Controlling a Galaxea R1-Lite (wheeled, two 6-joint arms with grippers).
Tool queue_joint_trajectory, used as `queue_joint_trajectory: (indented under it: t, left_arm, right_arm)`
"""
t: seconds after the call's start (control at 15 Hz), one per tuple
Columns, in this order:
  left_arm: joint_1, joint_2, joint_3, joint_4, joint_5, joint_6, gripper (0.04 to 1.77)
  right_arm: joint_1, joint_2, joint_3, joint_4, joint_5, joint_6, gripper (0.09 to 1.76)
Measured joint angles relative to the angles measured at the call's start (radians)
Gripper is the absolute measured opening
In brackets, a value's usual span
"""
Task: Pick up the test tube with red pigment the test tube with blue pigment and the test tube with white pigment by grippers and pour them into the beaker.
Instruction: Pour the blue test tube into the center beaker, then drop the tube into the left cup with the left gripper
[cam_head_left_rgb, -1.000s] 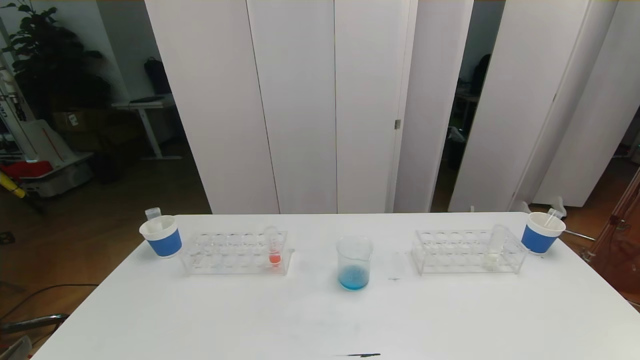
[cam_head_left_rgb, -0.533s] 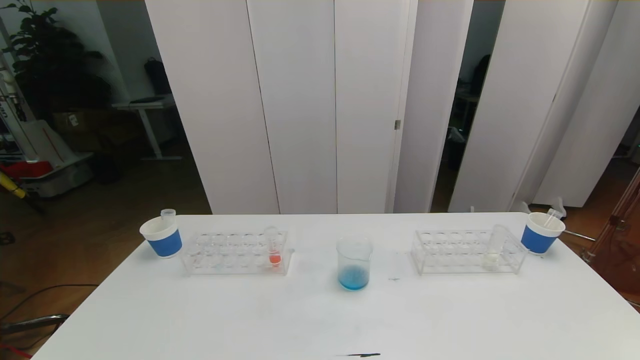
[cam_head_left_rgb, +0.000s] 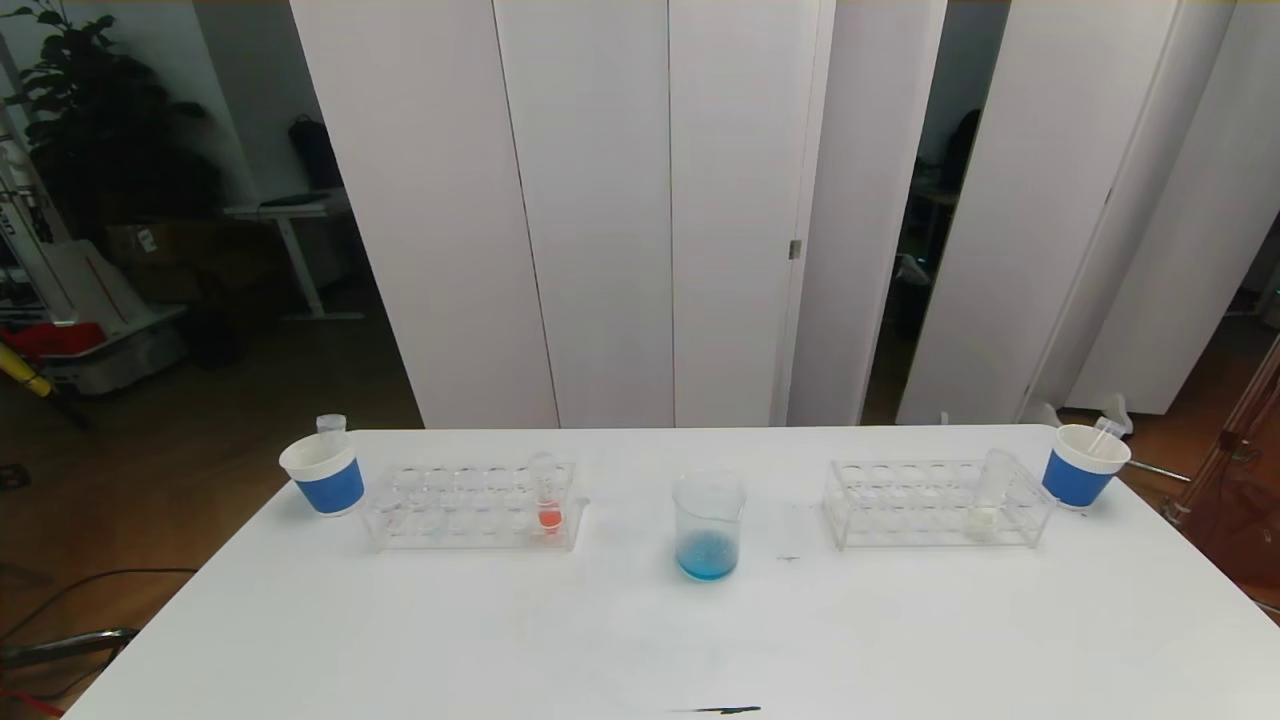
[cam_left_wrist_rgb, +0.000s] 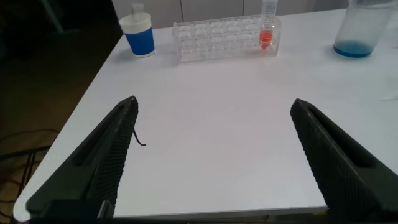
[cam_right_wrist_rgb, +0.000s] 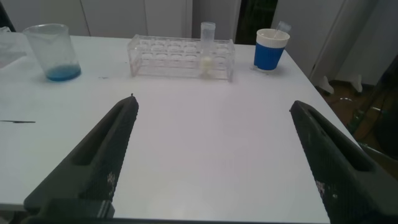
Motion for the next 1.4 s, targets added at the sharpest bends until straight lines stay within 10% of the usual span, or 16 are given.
queue_joint_trajectory:
  t: [1.4]
  left_arm:
    - [0.000, -0.002, 0.088, -0.145, -0.014, -0.031, 1.75]
  right_arm:
    - [0.000, 0.000, 0.000, 0.000, 0.000, 0.000, 1.75]
